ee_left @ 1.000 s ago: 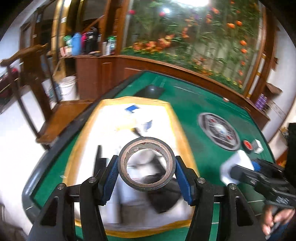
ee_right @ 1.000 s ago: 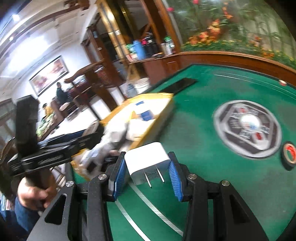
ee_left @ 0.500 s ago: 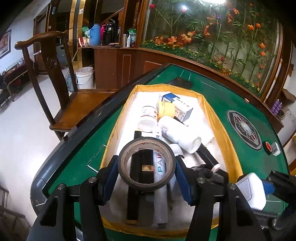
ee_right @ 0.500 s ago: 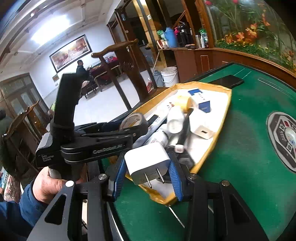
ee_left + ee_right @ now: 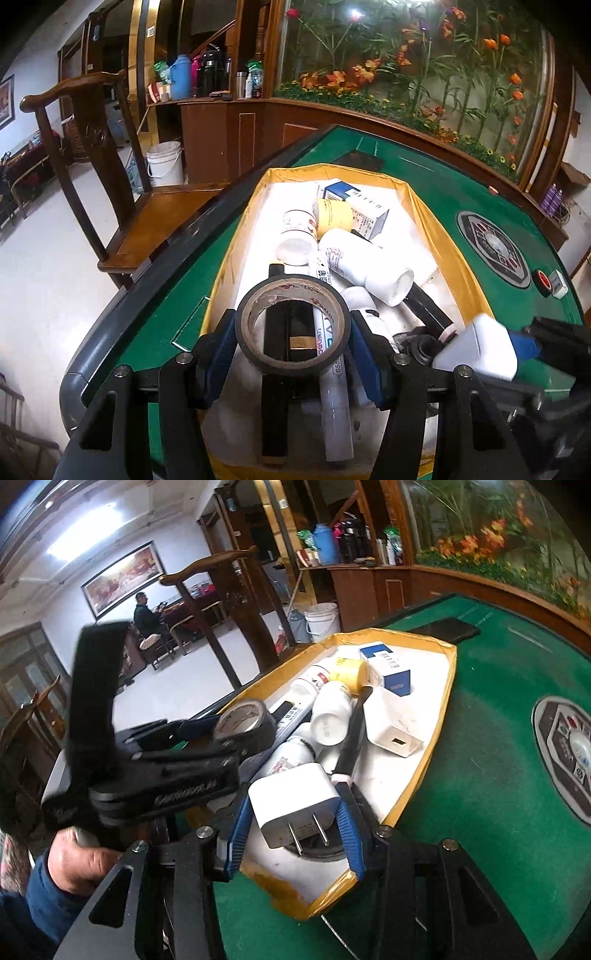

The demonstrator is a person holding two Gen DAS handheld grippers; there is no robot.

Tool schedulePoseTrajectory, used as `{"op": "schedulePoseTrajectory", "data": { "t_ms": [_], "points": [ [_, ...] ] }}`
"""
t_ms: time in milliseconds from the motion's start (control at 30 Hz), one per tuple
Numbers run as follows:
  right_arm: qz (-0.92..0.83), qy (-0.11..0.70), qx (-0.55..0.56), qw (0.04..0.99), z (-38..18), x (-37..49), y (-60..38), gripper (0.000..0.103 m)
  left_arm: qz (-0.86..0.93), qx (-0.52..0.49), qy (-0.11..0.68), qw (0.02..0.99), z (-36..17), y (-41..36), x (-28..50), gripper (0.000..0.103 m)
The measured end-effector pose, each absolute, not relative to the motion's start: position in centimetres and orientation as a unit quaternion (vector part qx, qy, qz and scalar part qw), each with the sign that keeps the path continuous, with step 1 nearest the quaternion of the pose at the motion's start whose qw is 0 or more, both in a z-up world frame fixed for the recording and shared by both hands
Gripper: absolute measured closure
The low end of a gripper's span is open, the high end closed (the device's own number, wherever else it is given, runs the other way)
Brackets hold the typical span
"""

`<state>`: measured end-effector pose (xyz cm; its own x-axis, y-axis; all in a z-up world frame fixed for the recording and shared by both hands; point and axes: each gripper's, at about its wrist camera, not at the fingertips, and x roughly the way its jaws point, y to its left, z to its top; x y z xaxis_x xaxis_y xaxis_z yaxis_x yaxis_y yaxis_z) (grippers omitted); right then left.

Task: Organize rigid objects
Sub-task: 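Carry the tape roll into the tray with the left tool while the right drops the adapter there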

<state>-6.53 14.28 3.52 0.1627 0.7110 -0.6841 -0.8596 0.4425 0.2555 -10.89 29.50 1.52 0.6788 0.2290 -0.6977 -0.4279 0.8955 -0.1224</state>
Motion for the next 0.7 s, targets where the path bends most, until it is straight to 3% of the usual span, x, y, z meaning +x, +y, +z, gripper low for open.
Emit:
{"op": "schedulePoseTrajectory", "data": {
  "t_ms": [367,533,700],
  "points": [
    [0.507,0.421,-0.043,0.751,3.4,-4.4,16.2,0.060,0.174,-0.142,0.355,0.908,1.5,29.6,-11.3,0.039],
    [0.513,0.423,-0.033,0.746,3.4,-4.3,16.1,0.060,0.163,-0.140,0.352,0.911,1.8,29.4,-11.5,0.025],
    [0.515,0.415,-0.018,0.750,4.2,-4.1,15.3,0.060,0.159,-0.128,0.351,0.914,2.3,28.7,-11.6,0.023]
  ]
}}
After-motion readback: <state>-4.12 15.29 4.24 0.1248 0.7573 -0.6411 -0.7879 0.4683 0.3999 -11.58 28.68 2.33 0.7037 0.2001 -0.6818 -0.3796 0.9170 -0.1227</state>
